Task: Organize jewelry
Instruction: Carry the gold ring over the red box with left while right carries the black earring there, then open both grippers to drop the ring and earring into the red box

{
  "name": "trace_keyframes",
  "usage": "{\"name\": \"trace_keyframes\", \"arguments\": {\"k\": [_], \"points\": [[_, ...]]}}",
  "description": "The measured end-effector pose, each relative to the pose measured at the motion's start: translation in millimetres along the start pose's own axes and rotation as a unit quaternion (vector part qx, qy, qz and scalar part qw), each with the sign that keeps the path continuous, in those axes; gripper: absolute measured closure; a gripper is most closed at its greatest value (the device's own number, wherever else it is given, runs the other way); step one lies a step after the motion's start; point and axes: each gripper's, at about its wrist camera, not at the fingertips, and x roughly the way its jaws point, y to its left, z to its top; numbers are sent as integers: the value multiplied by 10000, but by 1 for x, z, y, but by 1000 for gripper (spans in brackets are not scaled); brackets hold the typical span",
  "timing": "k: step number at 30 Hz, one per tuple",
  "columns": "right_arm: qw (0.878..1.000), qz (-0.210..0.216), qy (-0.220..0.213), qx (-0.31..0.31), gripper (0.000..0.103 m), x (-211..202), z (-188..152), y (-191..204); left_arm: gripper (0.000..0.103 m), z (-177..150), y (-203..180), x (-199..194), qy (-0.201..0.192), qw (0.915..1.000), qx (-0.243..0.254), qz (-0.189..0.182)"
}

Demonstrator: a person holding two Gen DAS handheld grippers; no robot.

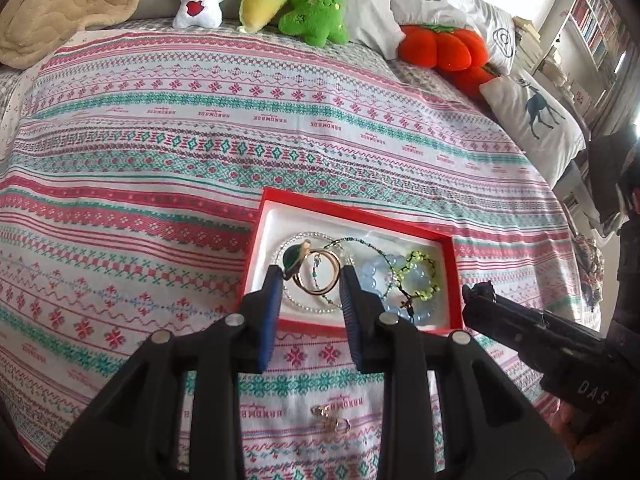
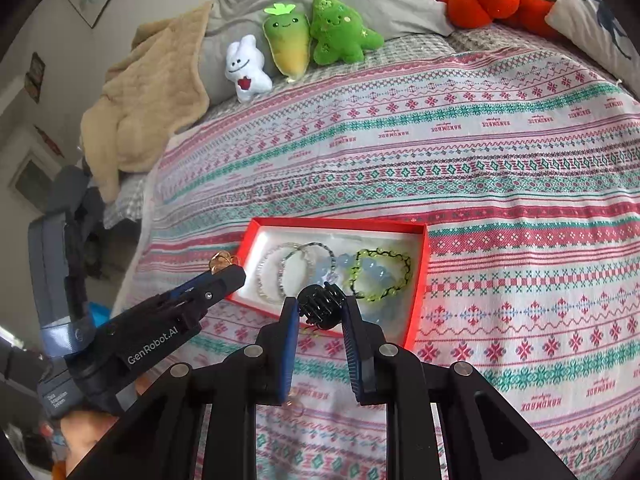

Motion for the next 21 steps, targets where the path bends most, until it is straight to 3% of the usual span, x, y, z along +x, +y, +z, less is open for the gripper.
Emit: {"name": "trace_keyframes", "arguments": {"k": [7, 15, 21], "points": [[9993, -117, 227, -266, 81, 21, 3, -1, 72, -2, 1, 20, 184, 9993, 71, 304], [9985, -184, 344, -379, 81, 29, 4, 1, 71, -5, 1, 25, 283, 9987, 125, 414], [9983, -299, 314, -378, 79, 24, 6, -2, 54, -3, 3, 8, 175, 9985, 134, 505]]}}
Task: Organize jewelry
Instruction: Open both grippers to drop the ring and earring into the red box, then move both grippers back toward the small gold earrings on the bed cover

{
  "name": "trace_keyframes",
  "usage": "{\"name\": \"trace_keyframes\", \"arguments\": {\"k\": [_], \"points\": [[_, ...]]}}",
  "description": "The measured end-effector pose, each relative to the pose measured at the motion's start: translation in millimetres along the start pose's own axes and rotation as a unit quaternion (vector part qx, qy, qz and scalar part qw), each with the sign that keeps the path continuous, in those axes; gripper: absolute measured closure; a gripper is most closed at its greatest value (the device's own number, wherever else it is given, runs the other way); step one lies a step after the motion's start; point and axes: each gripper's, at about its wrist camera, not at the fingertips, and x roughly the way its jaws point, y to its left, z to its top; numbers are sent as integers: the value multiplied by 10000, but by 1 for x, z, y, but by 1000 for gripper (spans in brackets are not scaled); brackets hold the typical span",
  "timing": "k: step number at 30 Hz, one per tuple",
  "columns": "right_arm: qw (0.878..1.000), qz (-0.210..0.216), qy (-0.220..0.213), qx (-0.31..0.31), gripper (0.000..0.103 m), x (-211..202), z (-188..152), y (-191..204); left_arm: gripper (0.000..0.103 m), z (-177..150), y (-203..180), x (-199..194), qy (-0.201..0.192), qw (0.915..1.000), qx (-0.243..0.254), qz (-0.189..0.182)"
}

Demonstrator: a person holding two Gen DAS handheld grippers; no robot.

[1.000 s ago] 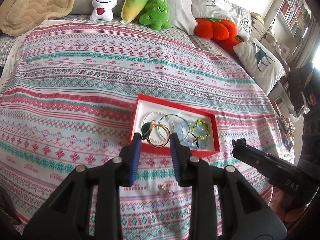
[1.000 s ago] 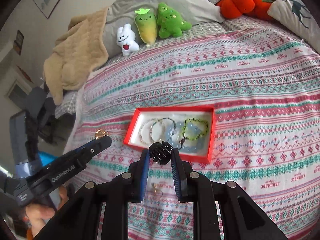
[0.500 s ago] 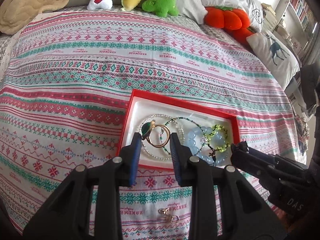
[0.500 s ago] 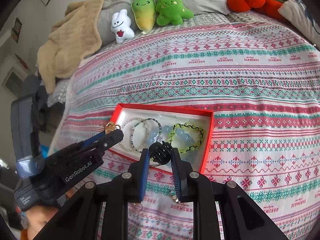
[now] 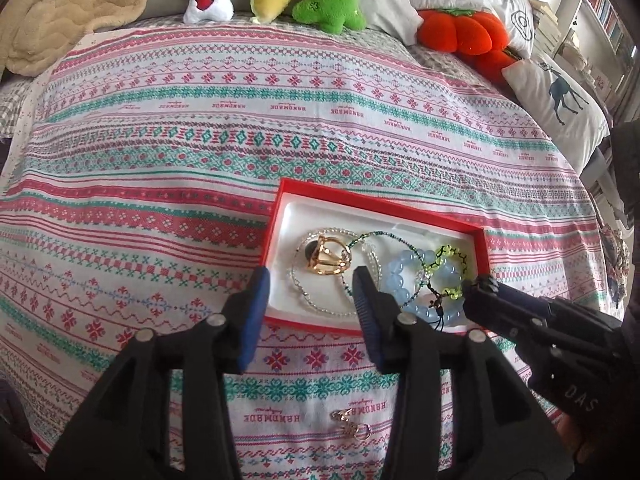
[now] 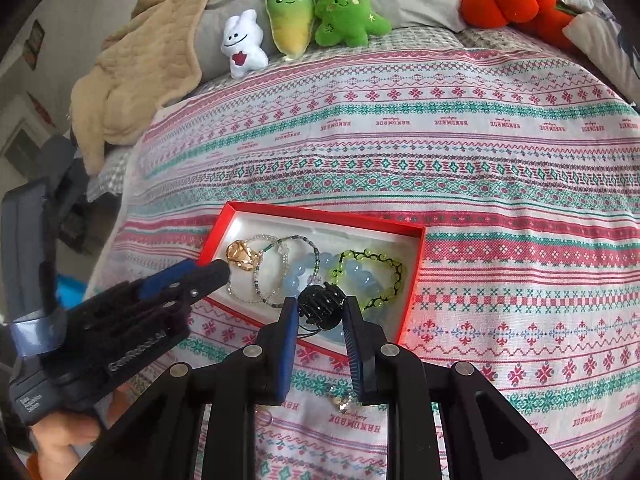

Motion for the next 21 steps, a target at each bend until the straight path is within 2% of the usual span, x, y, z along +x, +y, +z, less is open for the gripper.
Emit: {"name": "trace_keyframes", "arguments": {"k": [6, 8, 9, 10, 15, 21], "points": [[9998, -137, 30, -149, 76, -8, 0, 2, 37, -3, 7, -17, 16, 9997, 65, 219], [9997, -161, -37, -195, 60, -15, -1, 4, 32, -6, 8, -22, 62, 9996, 86, 265], [9997, -167, -62, -191, 42, -18, -2, 5, 29, -7, 9, -24, 80, 9995, 100, 278], [9996, -167, -129, -176, 37, -23, -4, 5, 27, -9, 9, -25, 100, 9995, 109, 281], [9992, -162, -229, -290, 34, -39, -12, 8, 23, -20, 8, -31, 289, 9991, 169, 257], [9983, -309, -76, -492, 30, -42, -33, 9, 21, -40, 12, -38, 453, 9983, 281, 235]]}}
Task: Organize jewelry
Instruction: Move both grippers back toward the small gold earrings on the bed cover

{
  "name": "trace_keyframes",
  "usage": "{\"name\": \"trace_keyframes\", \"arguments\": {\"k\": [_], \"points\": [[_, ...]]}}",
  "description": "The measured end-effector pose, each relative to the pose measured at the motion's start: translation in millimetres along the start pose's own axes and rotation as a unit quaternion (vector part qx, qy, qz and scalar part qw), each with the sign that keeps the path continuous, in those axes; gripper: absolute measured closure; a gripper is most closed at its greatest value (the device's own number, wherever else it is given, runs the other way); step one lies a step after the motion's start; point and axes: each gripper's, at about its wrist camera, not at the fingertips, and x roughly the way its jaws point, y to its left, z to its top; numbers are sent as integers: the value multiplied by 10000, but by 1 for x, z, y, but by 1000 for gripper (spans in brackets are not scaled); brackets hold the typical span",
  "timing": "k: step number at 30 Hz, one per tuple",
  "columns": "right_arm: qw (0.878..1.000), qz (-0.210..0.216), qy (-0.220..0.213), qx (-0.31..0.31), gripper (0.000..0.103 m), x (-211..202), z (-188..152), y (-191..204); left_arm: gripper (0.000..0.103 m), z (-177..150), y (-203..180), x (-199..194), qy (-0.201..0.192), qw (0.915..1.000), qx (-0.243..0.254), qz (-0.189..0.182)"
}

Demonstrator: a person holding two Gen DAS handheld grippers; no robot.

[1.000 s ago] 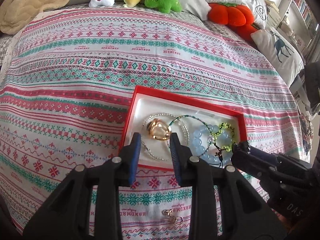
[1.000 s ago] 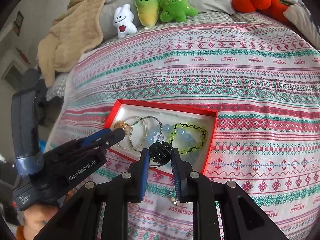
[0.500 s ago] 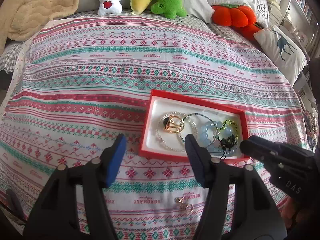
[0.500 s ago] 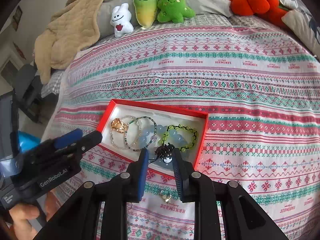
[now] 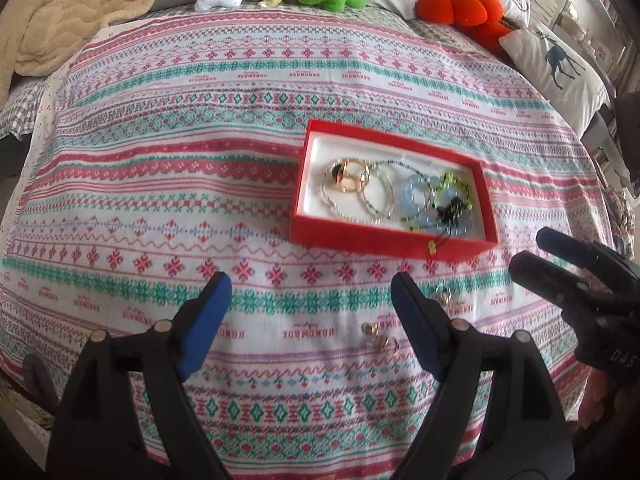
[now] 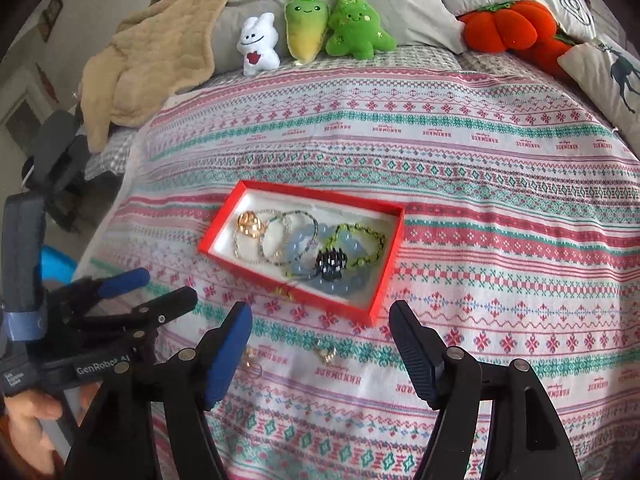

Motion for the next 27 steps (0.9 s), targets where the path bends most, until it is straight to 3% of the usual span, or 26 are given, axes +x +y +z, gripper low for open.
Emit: {"name": "trace_keyframes", "arguments": {"k": [15, 22, 27], "points": [[9994, -171, 11, -299, 22, -8, -43, -3, 20, -54, 21, -1, 188, 9995, 116, -242], [9970, -264, 269, -677, 22, 8, -72, -5, 20, -82, 4, 19, 278, 9969, 722, -132], [9968, -238, 369, -667, 22, 15, -84, -14, 20, -94, -9, 26, 186, 9939, 1053, -256]]}}
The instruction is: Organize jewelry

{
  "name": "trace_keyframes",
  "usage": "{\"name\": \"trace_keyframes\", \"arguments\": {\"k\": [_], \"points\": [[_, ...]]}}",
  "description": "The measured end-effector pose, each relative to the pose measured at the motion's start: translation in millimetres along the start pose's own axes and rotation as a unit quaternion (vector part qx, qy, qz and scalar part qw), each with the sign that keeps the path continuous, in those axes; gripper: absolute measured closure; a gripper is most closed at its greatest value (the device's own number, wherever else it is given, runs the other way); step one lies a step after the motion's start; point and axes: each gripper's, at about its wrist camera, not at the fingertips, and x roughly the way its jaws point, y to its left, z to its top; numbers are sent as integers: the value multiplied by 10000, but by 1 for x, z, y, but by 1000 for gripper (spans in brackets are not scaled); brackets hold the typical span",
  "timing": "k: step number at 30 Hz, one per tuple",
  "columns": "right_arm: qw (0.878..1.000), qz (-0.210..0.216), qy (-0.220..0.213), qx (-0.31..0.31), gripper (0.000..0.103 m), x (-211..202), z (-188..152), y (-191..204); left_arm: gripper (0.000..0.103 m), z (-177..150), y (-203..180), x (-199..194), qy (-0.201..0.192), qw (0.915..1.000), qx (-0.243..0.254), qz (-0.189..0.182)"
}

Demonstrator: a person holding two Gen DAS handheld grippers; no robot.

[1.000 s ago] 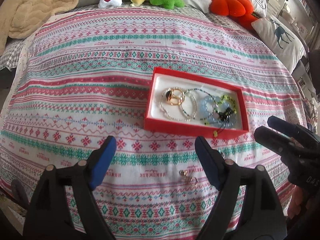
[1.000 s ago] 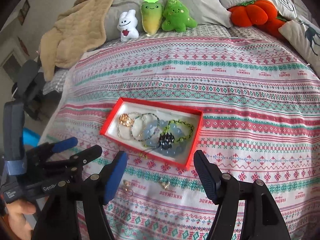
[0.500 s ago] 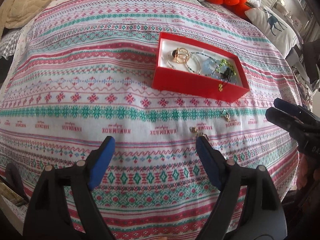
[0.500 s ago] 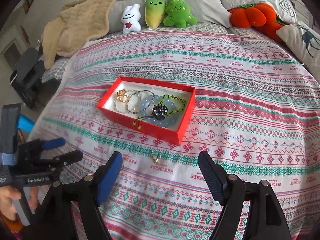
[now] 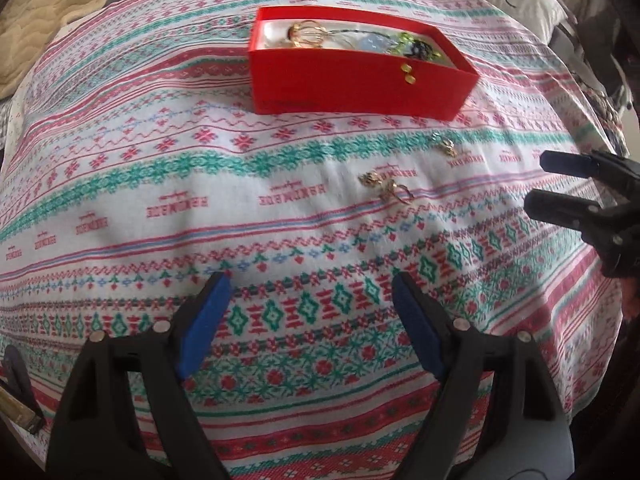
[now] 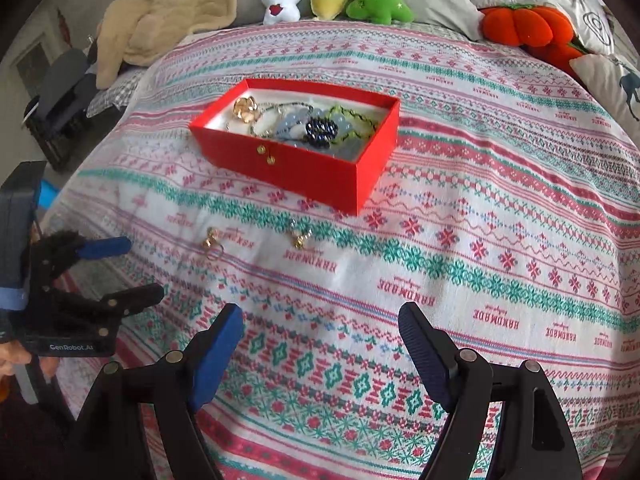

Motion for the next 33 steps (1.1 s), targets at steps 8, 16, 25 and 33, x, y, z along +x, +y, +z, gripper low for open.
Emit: {"name": "trace_keyframes", "arguments": {"k": [8, 16, 25, 33], "points": [[9998, -96, 111, 133, 22, 10, -4, -14, 21, 6, -23, 8, -241, 9978, 217, -577], [9990, -124, 287, 322, 22, 17, -6, -21, 50, 29, -38, 22, -311, 9978, 185, -550], [9985, -116, 243, 472, 22, 9, -8, -31, 66, 42, -48, 32, -325, 9986, 283, -308], [9990, -214, 103, 367, 22, 12, -6, -35, 79, 46, -49, 31, -287, 9985, 346, -310]]}}
